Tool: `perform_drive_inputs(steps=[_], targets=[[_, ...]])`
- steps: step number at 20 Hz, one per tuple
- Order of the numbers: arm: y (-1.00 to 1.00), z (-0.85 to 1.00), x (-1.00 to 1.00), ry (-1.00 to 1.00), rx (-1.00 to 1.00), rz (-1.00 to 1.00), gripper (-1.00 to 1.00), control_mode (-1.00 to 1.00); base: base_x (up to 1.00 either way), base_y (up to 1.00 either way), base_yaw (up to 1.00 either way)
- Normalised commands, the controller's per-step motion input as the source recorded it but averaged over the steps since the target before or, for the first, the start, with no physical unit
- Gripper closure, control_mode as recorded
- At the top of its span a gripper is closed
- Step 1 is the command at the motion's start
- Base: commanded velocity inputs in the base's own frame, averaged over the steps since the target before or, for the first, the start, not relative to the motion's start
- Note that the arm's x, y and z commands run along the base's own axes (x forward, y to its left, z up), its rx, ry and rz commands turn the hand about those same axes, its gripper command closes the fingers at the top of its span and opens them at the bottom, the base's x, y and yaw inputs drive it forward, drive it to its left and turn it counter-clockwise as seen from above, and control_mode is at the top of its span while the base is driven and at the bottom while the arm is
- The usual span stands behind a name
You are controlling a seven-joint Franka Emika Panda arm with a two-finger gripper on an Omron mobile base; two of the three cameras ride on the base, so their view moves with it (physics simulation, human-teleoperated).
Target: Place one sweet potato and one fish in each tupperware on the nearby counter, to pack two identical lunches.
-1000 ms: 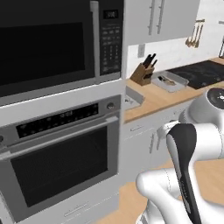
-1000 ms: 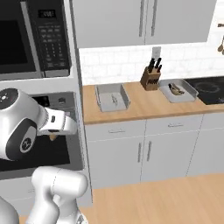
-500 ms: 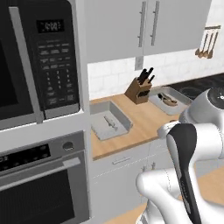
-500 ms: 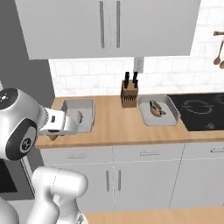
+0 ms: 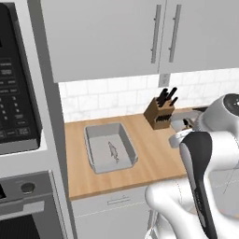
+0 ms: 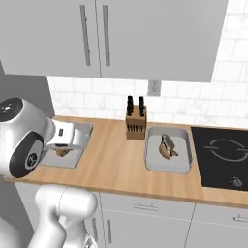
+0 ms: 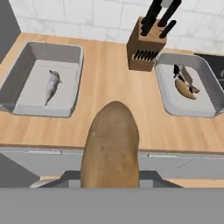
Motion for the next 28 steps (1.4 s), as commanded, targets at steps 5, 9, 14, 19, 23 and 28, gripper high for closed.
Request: perform_drive_inputs(steps=[5,9,14,19,23,28], targets=[[0.08,-0.53,0.18,0.10,0.01,0.36,1.00,-1.00,0.00,0.00,0.00],[0.49,-0.40,0.15,0.06,0.00,0.16,1.00,-1.00,0.00,0.00,0.00],[0.92,-0.22,0.30,0.07,0.05,-0.01,1.00,-1.00,0.00,0.00,0.00],[0.94,-0.37,0.40,0.09,0.15,-0.09,1.00,-1.00,0.00,0.00,0.00],[0.71,-0.31,0.44,0.15,0.23,-0.23,1.00,-1.00,0.00,0.00,0.00],[0.14,-0.25,0.59,0.10,0.20,-0.30,1.00,-1.00,0.00,0.00,0.00]])
